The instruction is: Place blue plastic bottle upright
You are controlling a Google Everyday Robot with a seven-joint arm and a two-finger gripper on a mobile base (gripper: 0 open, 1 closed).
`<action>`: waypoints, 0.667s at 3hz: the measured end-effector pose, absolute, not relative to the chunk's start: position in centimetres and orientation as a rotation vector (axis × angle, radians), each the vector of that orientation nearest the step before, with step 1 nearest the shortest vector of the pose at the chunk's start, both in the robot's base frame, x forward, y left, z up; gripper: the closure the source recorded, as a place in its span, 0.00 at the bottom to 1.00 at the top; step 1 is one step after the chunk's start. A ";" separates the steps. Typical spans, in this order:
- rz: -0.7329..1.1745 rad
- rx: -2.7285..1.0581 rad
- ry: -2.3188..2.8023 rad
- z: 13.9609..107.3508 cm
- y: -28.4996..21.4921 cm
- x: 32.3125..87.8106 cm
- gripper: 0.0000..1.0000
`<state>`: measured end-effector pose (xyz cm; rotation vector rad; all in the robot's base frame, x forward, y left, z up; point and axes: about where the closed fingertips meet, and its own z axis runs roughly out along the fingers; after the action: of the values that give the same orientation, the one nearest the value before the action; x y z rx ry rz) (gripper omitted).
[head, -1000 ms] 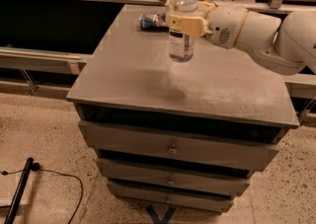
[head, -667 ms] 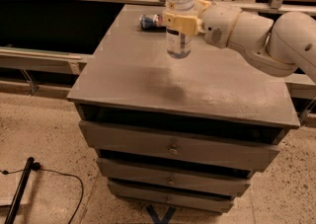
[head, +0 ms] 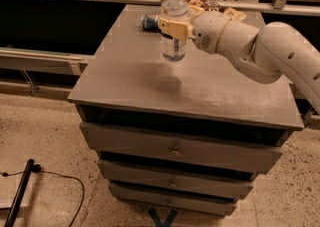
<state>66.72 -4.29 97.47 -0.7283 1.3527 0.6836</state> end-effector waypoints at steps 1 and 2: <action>0.677 -0.721 1.348 95.8 -3.4 67.4 1.00; 0.671 -0.719 1.353 94.7 -3.1 67.6 1.00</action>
Offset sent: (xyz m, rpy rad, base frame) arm 0.0125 0.0091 -0.0434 -0.0034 0.0015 -0.0308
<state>67.64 -3.10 94.69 -0.7188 1.3532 0.6710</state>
